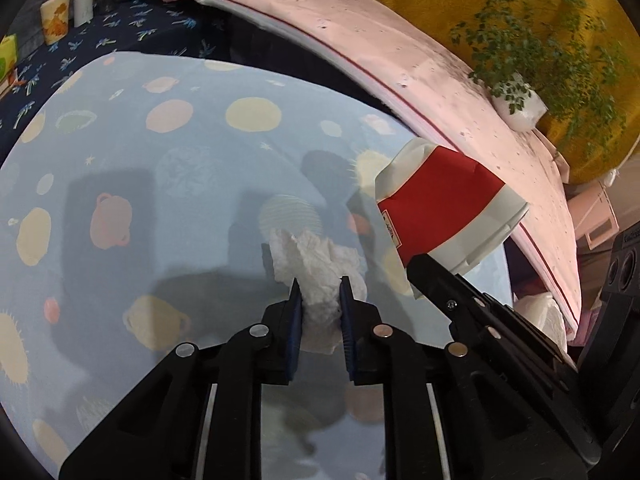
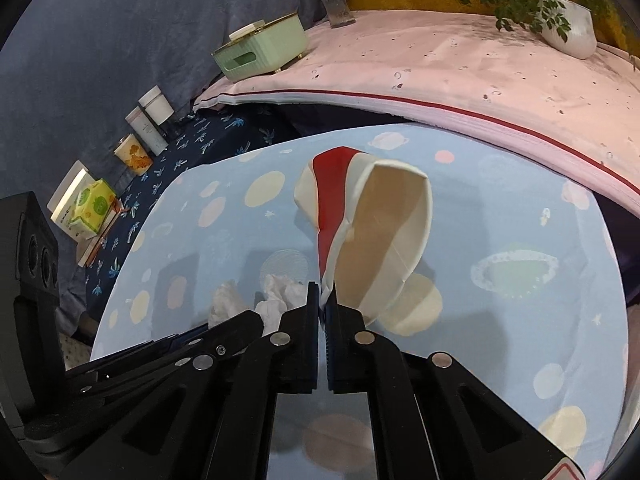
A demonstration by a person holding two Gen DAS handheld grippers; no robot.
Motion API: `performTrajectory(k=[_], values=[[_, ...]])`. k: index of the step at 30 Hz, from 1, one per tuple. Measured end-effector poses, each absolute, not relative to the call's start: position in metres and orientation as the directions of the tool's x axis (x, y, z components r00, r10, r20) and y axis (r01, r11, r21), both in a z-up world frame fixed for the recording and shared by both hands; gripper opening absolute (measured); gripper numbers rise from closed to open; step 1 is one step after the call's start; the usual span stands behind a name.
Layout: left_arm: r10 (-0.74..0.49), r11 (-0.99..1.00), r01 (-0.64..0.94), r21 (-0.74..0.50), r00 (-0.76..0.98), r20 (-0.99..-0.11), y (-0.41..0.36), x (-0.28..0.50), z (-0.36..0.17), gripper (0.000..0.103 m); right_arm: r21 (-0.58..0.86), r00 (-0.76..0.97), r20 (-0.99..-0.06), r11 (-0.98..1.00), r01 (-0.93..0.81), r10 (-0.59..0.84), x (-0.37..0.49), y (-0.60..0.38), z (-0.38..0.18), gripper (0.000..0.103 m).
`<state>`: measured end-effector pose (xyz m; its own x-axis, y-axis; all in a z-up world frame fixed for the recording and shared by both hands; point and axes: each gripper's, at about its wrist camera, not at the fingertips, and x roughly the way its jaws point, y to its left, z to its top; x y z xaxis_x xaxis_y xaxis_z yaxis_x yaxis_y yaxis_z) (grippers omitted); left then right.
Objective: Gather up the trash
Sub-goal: 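Carry the tissue and red-white box over the white trash bin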
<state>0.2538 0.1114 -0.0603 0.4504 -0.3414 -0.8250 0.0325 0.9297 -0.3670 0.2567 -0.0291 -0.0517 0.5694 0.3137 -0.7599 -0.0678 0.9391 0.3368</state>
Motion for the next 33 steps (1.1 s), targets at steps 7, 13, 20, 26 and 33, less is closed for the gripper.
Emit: performTrajectory(k=[7, 13, 20, 26, 33], values=[[-0.363, 0.929, 0.112, -0.353, 0.469, -0.806, 0.076, 0.221, -0.033, 0.016, 0.344, 0.62, -0.735, 0.939, -0.01, 0.276, 0.216, -0.066, -0.029, 0.003], [-0.381, 0.924, 0.188, -0.332, 0.478, -0.791, 0.037, 0.193, -0.011, 0.016, 0.367, 0.663, -0.709, 0.928, 0.057, 0.24, 0.179, -0.108, -0.011, 0.003], [-0.408, 0.91, 0.283, -0.303, 0.477, -0.778, -0.015, 0.163, 0.007, 0.016, 0.386, 0.706, -0.683, 0.913, 0.129, 0.189, 0.139, -0.156, 0.002, 0.003], [-0.438, 0.886, 0.365, -0.286, 0.459, -0.773, -0.062, 0.141, 0.016, 0.016, 0.402, 0.729, -0.67, 0.894, 0.198, 0.14, 0.105, -0.198, 0.005, 0.003], [-0.471, 0.854, 0.442, -0.276, 0.431, -0.769, -0.107, 0.124, 0.022, 0.016, 0.426, 0.742, -0.664, 0.861, 0.277, 0.09, 0.074, -0.244, 0.0, 0.003]])
